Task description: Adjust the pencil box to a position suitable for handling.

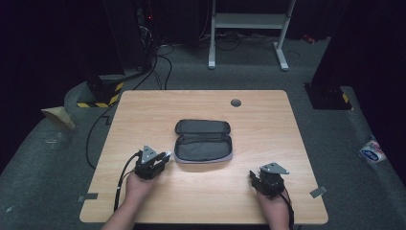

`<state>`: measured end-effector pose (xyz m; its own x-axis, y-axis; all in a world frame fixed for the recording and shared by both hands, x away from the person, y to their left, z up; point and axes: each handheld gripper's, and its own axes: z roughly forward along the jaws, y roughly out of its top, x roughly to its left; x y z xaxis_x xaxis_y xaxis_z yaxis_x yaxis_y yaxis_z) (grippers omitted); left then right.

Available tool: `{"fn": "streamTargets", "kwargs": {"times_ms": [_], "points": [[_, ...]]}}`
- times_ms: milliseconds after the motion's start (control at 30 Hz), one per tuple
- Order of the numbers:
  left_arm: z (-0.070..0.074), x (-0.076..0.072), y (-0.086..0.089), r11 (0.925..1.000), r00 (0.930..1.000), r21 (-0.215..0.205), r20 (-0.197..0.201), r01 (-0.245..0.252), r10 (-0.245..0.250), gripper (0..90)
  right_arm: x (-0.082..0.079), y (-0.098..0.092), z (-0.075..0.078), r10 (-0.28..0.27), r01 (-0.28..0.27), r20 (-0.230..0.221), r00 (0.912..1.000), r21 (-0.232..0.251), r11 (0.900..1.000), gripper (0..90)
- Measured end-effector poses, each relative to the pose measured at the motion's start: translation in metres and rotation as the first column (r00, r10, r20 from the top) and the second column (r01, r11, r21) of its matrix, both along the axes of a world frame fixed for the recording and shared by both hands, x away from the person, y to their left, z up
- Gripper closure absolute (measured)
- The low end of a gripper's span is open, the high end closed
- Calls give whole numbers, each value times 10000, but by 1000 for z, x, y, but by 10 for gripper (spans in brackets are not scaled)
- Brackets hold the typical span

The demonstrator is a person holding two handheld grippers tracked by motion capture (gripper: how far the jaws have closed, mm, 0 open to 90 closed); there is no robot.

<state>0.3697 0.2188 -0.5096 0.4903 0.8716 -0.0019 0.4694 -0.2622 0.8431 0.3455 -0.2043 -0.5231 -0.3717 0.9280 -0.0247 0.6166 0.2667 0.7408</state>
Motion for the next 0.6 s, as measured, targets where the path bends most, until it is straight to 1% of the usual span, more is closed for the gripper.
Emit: {"fn": "streamTargets", "kwargs": {"times_ms": [33,367,500,600], "points": [[1,-1,1,10000,10000,-83,30,-40,40,731,0,0,0,-14,14,-8,10000,3,10000,523],[12,-6,6,9991,9992,-423,383,-73,90,731,0,0,0,1,-1,4,10000,-5,10000,521],[15,-7,7,9981,9989,-604,456,-113,141,730,0,0,0,0,0,1,10000,-3,10000,520],[18,-8,9,9981,9986,-603,511,-119,150,731,0,0,0,-17,17,-5,10000,-1,10000,520]]}}
